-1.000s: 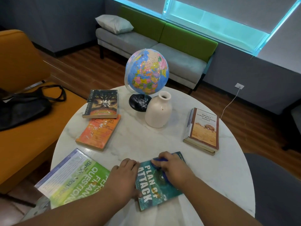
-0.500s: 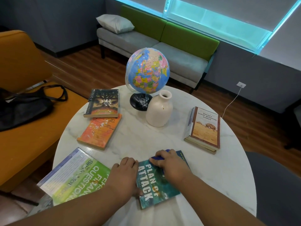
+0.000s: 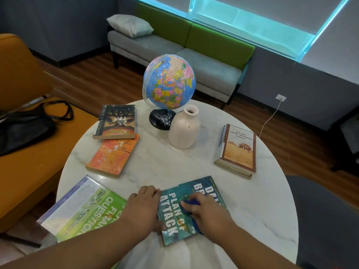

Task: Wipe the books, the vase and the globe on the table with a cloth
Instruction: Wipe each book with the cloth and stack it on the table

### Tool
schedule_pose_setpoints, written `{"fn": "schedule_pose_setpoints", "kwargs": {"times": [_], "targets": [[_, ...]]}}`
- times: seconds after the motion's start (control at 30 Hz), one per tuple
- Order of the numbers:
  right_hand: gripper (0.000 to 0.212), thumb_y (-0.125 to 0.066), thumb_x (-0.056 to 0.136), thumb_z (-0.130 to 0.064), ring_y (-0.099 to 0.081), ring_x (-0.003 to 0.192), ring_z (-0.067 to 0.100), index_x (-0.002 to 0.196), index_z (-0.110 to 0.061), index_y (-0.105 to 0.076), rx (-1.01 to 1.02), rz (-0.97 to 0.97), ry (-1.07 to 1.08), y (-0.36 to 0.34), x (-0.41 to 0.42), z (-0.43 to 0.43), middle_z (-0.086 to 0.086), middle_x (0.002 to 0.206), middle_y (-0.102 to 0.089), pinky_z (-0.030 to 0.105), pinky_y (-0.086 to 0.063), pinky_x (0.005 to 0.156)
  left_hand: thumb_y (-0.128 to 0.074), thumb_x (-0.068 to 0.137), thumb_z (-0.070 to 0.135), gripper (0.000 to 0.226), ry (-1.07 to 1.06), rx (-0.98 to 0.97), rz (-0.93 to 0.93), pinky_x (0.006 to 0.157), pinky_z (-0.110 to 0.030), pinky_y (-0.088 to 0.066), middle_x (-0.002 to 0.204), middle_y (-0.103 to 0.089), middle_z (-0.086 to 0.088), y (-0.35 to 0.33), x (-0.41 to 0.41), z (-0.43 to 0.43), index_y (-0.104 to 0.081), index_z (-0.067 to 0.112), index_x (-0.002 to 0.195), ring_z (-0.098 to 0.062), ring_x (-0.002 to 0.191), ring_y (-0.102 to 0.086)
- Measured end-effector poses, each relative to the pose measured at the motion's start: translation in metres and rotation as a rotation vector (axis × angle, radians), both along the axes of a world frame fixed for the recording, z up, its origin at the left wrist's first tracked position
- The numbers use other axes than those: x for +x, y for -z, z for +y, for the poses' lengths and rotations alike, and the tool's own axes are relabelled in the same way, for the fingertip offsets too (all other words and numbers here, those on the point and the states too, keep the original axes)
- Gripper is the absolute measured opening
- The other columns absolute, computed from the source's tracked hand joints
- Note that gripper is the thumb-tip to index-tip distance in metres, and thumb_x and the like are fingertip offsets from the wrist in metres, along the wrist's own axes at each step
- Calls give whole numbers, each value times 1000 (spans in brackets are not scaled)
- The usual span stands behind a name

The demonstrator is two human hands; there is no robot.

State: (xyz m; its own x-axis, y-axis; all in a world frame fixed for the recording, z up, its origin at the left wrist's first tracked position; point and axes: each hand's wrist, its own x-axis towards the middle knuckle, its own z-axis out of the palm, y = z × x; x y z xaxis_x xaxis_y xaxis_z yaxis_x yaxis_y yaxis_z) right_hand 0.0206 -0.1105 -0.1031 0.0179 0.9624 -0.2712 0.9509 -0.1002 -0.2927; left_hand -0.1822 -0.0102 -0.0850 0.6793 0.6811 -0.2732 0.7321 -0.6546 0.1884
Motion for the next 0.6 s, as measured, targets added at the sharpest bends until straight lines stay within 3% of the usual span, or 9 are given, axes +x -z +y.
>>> {"fn": "schedule_pose_setpoints", "kwargs": {"times": [0.03,0.07,0.13,0.2,0.37,0.47,0.6], "targets": [[53,-19,90,-73,-45,119,11,131,-52,-45,33,8,-4,-2,3,-3,-15,135,-40,24,-43,94,-66,70,67,97,0,-4,-2,102,-33,-35,138,-36,2,0,0,0,-27,20,146,-18,131,-32],[51,-24,89,-73,-48,115,10,127,-51,-50,72,14,13,0,9,-6,-14,131,-43,23,-43,91,-66,70,66,97,-1,-7,-5,102,-33,-35,138,-36,2,0,0,0,-27,20,146,-18,130,-32],[34,-39,99,-43,-45,119,14,130,-48,-50,55,-16,140,-2,19,-5,-14,134,-41,22,-42,93,-66,71,66,96,-1,-5,-5,102,-33,-35,138,-36,2,0,0,0,-27,20,146,-18,130,-32],[45,-41,100,-28,-36,127,17,139,-48,-40,25,-63,207,-6,11,-5,-14,144,-32,24,-39,101,-66,71,66,96,4,1,3,102,-33,-35,138,-36,2,0,0,0,-27,20,145,-18,130,-32],[44,-40,100,-32,-34,127,20,141,-49,-35,-19,-33,-35,-13,-6,-18,-11,147,-31,25,-33,102,-65,71,67,97,12,-2,8,102,-33,-35,138,-35,2,-1,0,0,-25,20,146,-18,130,-32],[40,-35,101,-37,-37,127,17,139,-51,-39,28,-9,133,-11,15,-19,-12,143,-34,18,-34,103,-65,72,67,97,14,3,13,102,-33,-34,138,-36,2,-2,1,1,-25,20,147,-19,130,-32],[38,-43,99,-40,-41,118,15,136,-48,-43,17,-9,240,-9,4,-19,-9,138,-40,27,-42,99,-65,72,67,96,20,15,31,102,-33,-34,137,-36,1,-2,3,1,-26,19,146,-19,129,-33]]}}
